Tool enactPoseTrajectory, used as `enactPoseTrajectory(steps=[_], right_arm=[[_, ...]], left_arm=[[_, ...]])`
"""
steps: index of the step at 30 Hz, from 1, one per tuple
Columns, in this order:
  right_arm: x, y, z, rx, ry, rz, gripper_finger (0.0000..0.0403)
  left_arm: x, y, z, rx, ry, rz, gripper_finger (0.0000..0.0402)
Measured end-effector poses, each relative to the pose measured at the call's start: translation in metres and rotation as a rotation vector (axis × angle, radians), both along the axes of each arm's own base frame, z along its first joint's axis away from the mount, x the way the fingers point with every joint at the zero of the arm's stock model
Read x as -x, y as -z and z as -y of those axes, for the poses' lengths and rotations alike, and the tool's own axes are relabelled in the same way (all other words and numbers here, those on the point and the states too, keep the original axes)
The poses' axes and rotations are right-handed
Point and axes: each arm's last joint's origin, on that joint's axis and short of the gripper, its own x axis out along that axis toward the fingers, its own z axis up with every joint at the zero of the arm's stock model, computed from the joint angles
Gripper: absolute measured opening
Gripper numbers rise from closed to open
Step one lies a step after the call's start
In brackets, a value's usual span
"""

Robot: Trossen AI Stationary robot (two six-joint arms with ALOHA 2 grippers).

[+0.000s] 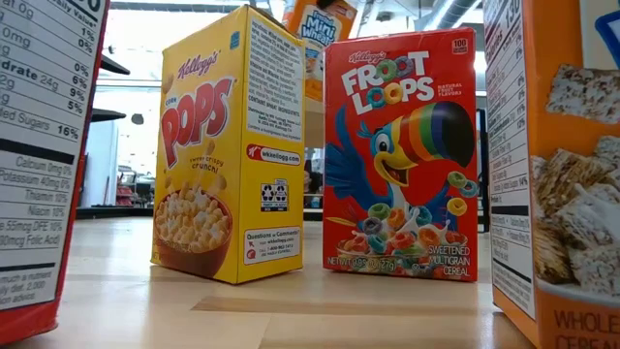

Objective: Stack cereal on shelf
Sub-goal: Put the top orange cereal box on the shelf aligned with the other orange cereal box

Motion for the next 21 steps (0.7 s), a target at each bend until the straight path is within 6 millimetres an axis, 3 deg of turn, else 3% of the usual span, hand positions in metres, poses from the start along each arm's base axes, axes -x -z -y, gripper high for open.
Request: enactPoseTrajectory(steps=[7,14,21], right_arm=[[-0.006,0.005,0.004,0.005,0.007,-0.003,0.0236],[-0.017,0.022,0.006,0.030,0.017,-0.050,0.0239],[-0.015,0.005,0.007,0.067,0.023,0.034,0.0240]], left_arm=[[0.000,0.000,0.000,0.000,0.000,0.000,0.0250],[0.000,0.000,0.000,-0.001,0.000,0.000,0.0250],[0.000,0.000,0.000,-0.010,-0.001,-0.005,0.0249]])
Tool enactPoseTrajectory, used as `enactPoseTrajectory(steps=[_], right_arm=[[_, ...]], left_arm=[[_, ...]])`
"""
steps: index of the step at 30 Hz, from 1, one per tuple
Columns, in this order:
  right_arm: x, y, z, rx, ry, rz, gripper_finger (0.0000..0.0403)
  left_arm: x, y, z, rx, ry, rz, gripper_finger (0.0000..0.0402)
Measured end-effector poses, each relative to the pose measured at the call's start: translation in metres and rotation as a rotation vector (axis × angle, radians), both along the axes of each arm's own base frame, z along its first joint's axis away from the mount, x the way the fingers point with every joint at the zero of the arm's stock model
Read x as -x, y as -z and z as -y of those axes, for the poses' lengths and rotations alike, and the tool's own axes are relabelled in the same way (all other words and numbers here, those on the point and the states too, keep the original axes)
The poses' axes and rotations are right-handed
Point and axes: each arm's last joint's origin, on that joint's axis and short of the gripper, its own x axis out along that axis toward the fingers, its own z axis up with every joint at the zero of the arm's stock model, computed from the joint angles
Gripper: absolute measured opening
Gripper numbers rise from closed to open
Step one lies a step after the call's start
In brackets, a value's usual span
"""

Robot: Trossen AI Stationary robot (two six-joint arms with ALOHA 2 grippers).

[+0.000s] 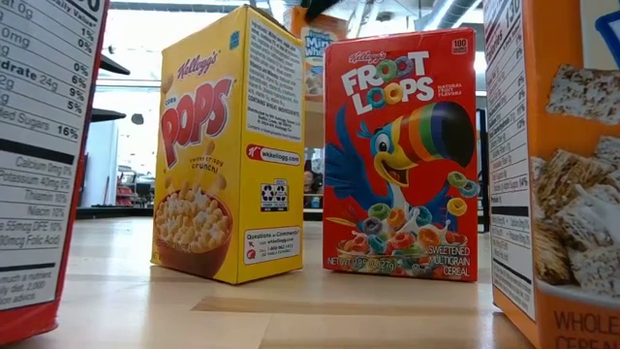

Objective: Stack cereal on shelf
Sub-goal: Put the top orange cereal box on the shelf aligned with the other orange cereal box

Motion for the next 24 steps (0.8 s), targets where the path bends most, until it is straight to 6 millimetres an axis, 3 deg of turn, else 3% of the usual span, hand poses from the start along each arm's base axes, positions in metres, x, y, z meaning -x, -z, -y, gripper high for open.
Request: enactPoseTrajectory(steps=[9,14,19,24], right_arm=[[0.004,-0.036,0.001,0.033,0.037,0.153,0.0240],[0.031,-0.067,-0.011,0.056,0.178,0.244,0.0232],[0.056,-0.074,-0.014,-0.152,0.292,0.192,0.0176],[0.072,-0.076,-0.014,-0.199,0.359,0.136,0.0109]], left_arm=[[0.000,0.000,0.000,0.000,-0.003,0.000,0.0250],[0.000,0.000,0.000,0.005,0.002,0.002,0.0249],[0.000,0.000,0.000,-0.004,0.000,-0.002,0.0249],[0.000,0.000,0.000,-0.026,-0.007,-0.013,0.0249]])
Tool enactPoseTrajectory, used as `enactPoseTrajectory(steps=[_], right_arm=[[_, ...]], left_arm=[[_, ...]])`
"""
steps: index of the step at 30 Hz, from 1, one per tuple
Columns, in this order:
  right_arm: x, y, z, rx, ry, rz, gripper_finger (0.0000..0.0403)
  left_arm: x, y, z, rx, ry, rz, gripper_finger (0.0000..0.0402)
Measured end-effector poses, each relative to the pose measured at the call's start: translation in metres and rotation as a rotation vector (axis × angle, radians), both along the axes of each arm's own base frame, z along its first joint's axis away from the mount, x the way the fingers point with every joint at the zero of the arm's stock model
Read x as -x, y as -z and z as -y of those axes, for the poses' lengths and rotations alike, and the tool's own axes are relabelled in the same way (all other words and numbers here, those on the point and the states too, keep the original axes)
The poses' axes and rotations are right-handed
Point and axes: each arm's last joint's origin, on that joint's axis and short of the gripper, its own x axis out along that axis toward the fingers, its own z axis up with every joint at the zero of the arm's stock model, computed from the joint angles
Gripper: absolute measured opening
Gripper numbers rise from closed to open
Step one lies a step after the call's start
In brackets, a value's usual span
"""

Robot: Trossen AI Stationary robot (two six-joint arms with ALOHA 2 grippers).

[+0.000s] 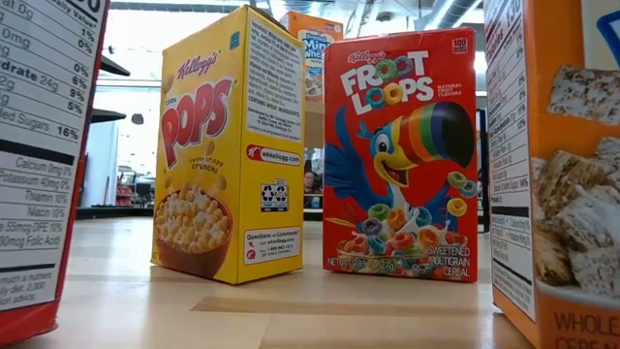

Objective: Stack cereal on shelf
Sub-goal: Put the top orange cereal box on the shelf aligned with the other orange cereal box

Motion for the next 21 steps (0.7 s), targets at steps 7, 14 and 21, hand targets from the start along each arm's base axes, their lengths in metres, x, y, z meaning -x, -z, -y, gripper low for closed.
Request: enactPoseTrajectory(steps=[7,14,21], right_arm=[[0.001,0.002,-0.017,-0.016,-0.055,-0.016,0.0043],[0.045,-0.026,-0.009,0.013,-0.081,0.030,0.0008],[0.118,-0.052,0.030,-0.038,0.083,0.189,0.0036]], left_arm=[[0.000,0.000,0.000,-0.003,0.000,-0.001,0.0249],[0.000,0.000,0.000,-0.007,-0.014,-0.003,0.0249],[0.000,0.000,0.000,-0.003,-0.015,-0.001,0.0249]])
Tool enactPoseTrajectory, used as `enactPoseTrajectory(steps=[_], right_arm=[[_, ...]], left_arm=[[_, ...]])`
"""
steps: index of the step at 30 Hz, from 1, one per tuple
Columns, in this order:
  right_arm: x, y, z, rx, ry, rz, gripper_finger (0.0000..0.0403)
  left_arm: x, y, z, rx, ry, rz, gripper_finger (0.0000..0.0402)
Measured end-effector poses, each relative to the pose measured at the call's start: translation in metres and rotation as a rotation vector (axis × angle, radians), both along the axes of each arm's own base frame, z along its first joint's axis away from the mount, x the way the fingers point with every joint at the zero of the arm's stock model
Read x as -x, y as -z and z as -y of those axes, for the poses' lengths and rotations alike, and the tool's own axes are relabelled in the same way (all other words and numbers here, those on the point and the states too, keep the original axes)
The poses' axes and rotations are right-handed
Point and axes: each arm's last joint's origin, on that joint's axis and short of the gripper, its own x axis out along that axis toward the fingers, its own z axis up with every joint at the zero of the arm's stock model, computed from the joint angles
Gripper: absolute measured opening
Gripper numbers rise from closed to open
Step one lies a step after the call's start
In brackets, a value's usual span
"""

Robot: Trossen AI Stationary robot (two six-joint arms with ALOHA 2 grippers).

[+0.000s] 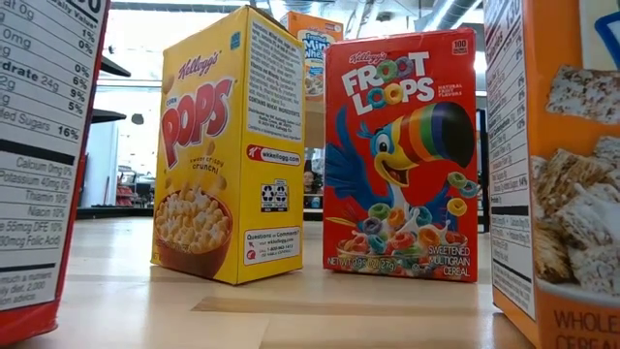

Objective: Stack cereal on shelf
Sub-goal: Put the top orange cereal box on the shelf aligned with the other orange cereal box

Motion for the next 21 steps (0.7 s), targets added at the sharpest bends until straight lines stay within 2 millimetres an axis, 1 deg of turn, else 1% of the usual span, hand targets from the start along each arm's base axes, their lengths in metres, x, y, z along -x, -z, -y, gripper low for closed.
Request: enactPoseTrajectory(steps=[2,4,7,10,13,15,17,18,21], right_arm=[[0.006,0.012,0.001,-0.017,0.017,0.049,0.0034],[0.003,0.036,0.001,-0.039,0.032,0.094,0.0026],[-0.011,0.084,0.002,-0.075,0.050,0.179,0.0013],[-0.024,0.124,0.002,-0.155,0.054,0.306,0.0009],[-0.037,0.161,-0.001,-0.224,0.064,0.364,0.0020],[-0.043,0.184,-0.004,-0.255,0.073,0.354,0.0028],[-0.052,0.196,-0.005,-0.272,0.071,0.369,0.0032],[-0.053,0.204,-0.005,-0.278,0.079,0.341,0.0032],[-0.068,0.217,-0.005,-0.281,0.085,0.328,0.0024]], left_arm=[[0.000,0.000,0.000,-0.005,-0.001,-0.003,0.0249],[0.000,0.000,0.000,-0.005,-0.003,-0.003,0.0249],[0.000,0.000,0.000,-0.002,-0.003,-0.001,0.0249],[0.000,0.000,0.000,0.007,-0.003,0.003,0.0249],[0.000,0.000,0.000,0.015,-0.003,0.006,0.0249],[0.000,0.000,0.000,0.021,-0.003,0.009,0.0249],[0.000,0.000,0.000,0.021,-0.003,0.010,0.0249],[0.000,0.000,0.000,0.022,-0.004,0.010,0.0249],[0.000,0.000,0.000,0.020,-0.011,0.009,0.0249]])
